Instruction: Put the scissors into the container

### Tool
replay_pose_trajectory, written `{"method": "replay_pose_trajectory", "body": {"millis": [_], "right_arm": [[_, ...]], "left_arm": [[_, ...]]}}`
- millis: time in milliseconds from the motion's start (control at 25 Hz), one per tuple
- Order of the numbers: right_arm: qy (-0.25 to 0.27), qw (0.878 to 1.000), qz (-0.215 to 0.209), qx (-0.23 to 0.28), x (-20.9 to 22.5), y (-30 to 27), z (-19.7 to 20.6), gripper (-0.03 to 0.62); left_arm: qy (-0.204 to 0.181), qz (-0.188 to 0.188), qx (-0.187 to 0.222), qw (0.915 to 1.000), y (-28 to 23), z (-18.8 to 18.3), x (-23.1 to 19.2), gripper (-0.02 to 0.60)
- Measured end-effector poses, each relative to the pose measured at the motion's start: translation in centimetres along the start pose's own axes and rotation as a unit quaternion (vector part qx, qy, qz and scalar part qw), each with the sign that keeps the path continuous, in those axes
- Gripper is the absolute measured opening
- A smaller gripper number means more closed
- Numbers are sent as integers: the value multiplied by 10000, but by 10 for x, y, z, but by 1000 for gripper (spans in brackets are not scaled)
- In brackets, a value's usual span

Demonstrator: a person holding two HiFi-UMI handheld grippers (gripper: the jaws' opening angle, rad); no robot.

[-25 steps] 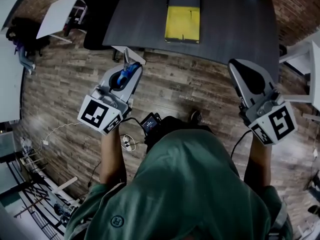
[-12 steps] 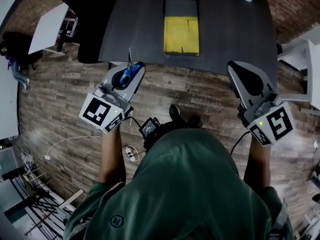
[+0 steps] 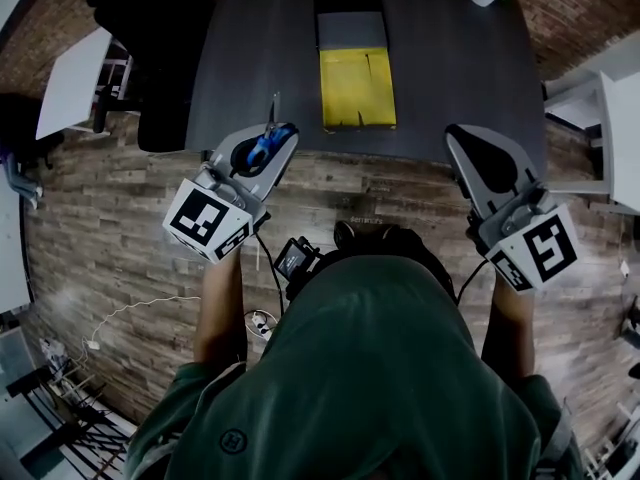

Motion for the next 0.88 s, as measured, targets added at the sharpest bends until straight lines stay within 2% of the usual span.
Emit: {"method": "replay_pose_trajectory", "body": {"millis": [240,680,880], "right_arm": [[-85,9999,-48,-54,31,-11,13,5],[-62,9976,-680,70,95,-49,34,5],[-138,9957,-915,-12,111,-58,53,5]], "left_arm": [[138,-12,-164,9998,-32,7,-13,21],[466,-345,-548,9968,-106,21,-29,21],[659,-459,-753,9939,-133,38,-37,21]]}}
Point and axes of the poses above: the fingertips, and each gripper's own axes: y backward along the fingers, x to its right, z out of its underside, the point moved 3 cm from there along y, backward along the fingers, and after that the axes turned 8 degrees about y, right-handed, at the moved point
